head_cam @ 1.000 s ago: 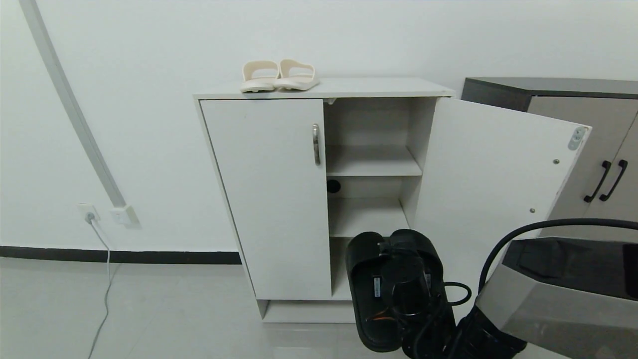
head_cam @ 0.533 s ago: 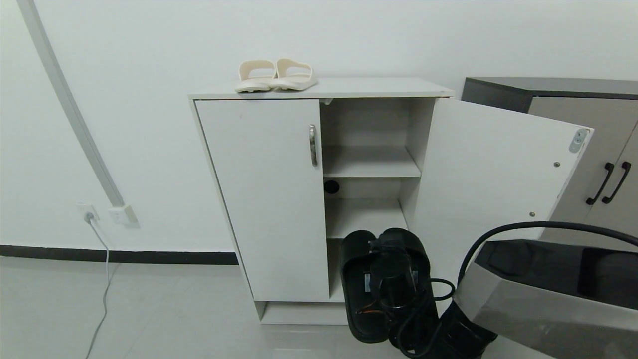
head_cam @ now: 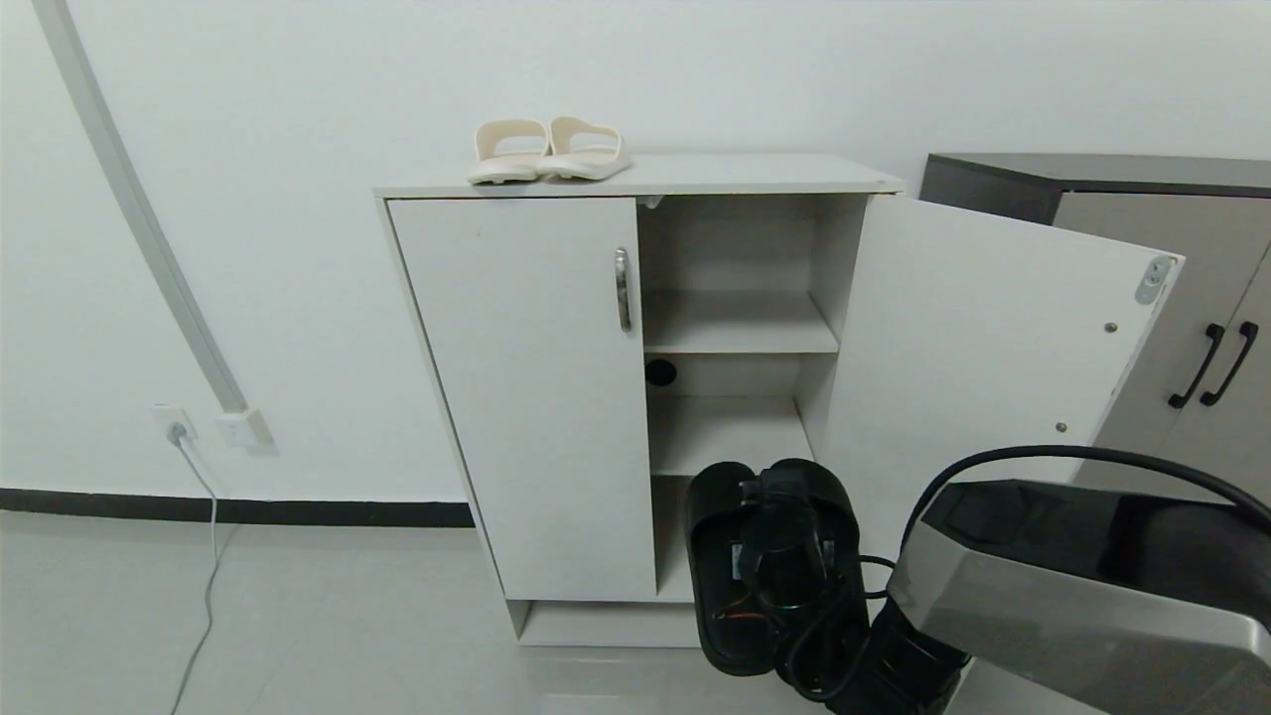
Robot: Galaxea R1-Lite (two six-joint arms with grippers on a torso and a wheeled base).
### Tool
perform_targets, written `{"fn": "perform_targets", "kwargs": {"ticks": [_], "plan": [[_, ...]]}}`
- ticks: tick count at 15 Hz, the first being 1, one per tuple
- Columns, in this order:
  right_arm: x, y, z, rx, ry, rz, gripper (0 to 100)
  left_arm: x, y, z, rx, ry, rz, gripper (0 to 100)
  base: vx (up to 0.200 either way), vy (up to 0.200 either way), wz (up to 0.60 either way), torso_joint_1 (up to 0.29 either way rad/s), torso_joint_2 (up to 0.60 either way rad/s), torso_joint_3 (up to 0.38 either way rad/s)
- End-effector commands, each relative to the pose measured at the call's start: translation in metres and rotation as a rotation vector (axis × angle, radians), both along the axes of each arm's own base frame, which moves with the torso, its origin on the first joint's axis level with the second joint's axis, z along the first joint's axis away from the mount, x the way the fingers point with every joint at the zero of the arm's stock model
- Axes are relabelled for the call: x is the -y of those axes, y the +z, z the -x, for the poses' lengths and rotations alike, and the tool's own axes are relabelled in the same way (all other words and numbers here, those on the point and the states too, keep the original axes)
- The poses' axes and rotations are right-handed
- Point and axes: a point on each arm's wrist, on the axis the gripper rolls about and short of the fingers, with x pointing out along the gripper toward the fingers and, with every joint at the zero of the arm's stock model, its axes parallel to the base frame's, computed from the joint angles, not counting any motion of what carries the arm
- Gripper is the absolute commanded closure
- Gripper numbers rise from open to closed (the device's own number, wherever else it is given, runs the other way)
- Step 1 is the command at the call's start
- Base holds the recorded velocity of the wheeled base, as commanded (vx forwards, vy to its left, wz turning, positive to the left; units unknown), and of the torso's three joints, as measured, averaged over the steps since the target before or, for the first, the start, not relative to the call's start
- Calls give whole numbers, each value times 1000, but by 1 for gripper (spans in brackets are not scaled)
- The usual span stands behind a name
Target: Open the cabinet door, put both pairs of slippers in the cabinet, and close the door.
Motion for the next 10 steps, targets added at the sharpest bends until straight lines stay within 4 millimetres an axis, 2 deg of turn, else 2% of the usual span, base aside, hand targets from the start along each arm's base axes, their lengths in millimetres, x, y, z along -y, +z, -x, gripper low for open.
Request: {"fn": "perform_targets", "kwargs": {"ticks": [1, 4, 10], "plan": [[-1, -1, 0, -1, 2, 0, 100, 0, 0, 0, -4, -1, 0, 100, 0, 0, 0, 0, 0, 0], [-1, -3, 0, -4, 4, 3, 100, 0, 0, 0, -4, -1, 0, 100, 0, 0, 0, 3, 0, -75], [-2, -6, -1, -7, 4, 6, 100, 0, 0, 0, -4, 0, 0, 100, 0, 0, 0, 4, 3, -185]]}}
